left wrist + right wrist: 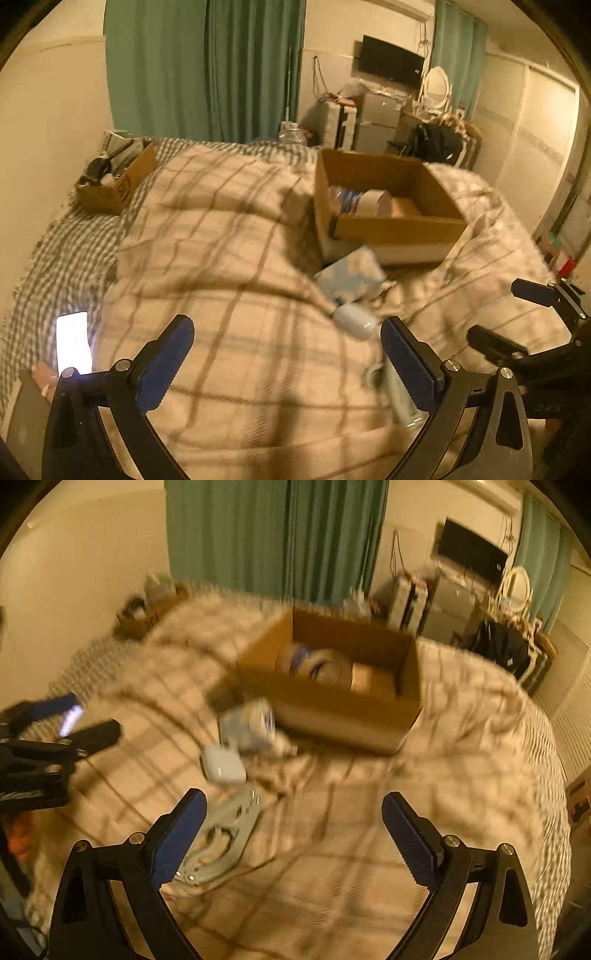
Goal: Organize objects
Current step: 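Grasp the grey plastic hanger with the right tool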
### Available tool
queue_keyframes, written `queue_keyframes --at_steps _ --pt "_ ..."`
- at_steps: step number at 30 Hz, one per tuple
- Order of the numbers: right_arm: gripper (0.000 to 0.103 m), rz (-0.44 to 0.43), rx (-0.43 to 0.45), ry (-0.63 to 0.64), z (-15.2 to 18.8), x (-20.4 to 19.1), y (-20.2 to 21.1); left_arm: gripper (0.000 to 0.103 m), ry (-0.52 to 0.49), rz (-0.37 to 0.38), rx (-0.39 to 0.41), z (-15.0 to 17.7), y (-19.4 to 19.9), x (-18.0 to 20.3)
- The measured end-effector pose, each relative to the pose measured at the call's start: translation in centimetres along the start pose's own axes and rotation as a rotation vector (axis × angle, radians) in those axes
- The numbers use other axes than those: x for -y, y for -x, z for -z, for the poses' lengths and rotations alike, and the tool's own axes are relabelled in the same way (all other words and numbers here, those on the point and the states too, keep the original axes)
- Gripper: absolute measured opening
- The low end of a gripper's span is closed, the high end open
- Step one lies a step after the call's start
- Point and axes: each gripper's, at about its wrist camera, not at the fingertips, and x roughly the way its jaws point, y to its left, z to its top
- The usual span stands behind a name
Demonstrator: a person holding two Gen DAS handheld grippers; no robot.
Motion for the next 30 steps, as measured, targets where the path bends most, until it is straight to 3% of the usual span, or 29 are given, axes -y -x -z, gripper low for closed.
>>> queue_keyframes --at_steps 5,10,14,19,21,23,30 --pt "0.096 -0.024 -0.093 0.011 0.9 -2.0 -3.1 0.103 -0.069 -0.045 -0.016 1.7 -1.2 0.0" --pt "0.096 -0.014 -0.168 0.044 1.3 -4.0 -5.5 0.103 -0.112 -0.038 -0.064 2.5 -2.2 -0.6" --pt "0.096 -0.022 -0.234 0.076 2.0 -5.5 -7.3 0.103 -0.080 -0.025 -0.072 2.7 -2.5 -1.9" --pt "0.095 0.055 -0.287 0.140 3.0 -6.7 -8.9 0.103 -0.031 0.007 -0.081 3.1 -2.8 -2.8" --pt "0.084 0.050 -0.282 0.132 3.0 -6.4 -8.6 0.103 -0.028 0.009 -0.085 3.1 -2.9 -2.8" --pt "0.051 0.044 -0.275 0.118 3.0 -6.0 -8.0 0.103 -0.028 0.010 -0.085 3.1 -2.8 -2.9" --pt "0.025 0.051 -0.249 0.100 2.8 -4.6 -6.4 0.103 -0.043 0.001 -0.078 3.1 -2.8 -2.3"
